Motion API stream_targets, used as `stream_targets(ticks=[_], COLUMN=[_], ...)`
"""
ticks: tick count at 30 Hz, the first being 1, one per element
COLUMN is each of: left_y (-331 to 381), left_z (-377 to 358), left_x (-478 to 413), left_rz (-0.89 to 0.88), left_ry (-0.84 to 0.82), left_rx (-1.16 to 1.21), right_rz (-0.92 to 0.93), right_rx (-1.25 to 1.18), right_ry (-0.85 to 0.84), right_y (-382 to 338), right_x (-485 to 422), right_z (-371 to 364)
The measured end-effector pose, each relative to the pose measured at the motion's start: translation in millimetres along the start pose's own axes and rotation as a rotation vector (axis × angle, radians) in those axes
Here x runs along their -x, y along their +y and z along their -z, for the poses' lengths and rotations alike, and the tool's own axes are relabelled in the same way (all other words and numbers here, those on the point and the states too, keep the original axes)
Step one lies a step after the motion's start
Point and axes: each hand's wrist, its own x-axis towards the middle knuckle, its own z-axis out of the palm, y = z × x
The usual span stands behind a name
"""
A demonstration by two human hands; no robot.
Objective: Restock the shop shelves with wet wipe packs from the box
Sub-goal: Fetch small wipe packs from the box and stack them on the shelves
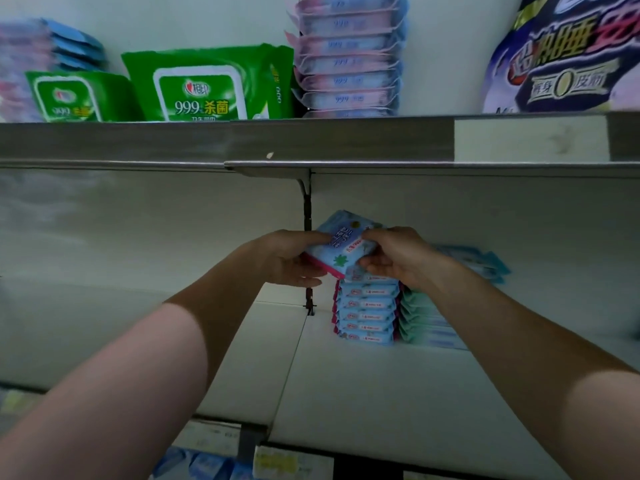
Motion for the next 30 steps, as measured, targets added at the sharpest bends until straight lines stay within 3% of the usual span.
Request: stream_targets(ticks=[4, 9, 13, 19, 27, 30], left_y=[5.1, 12.7, 18.0, 17.9, 7.3, 9.4], left_z=[-11.8, -28.5, -43.6, -59.8, -64.1, -63.8], left_x=[-2.7, -22.2, -34.6, -57.7, -74.1, -67.1], left_rz=[-0.013, -0.099, -0.181, -0.255, -0.25, -0.255], left_ry=[-0.072, 0.005, 0.044, 0.146, 0.13, 0.102], left_rx=[0.155, 0.219, 0.102, -0.121, -0.468, -0.566], right_rz=[-0.012, 0.047, 0.063, 0.166, 0.375, 0.453], right_rx=[-0.003, 0.201, 0.387, 0.891, 1.264, 1.373], right_ry=[0.04, 0.114, 0.12, 0.147, 0.237, 0.154], right_y=[1.3, -1.6, -1.7, 8.2, 19.3, 18.4], right_x=[-3.1, -8.8, -16.3, -33.9, -40.6, -37.9], right_z=[13.5, 34.5, 45.6, 49.1, 54.7, 53.5])
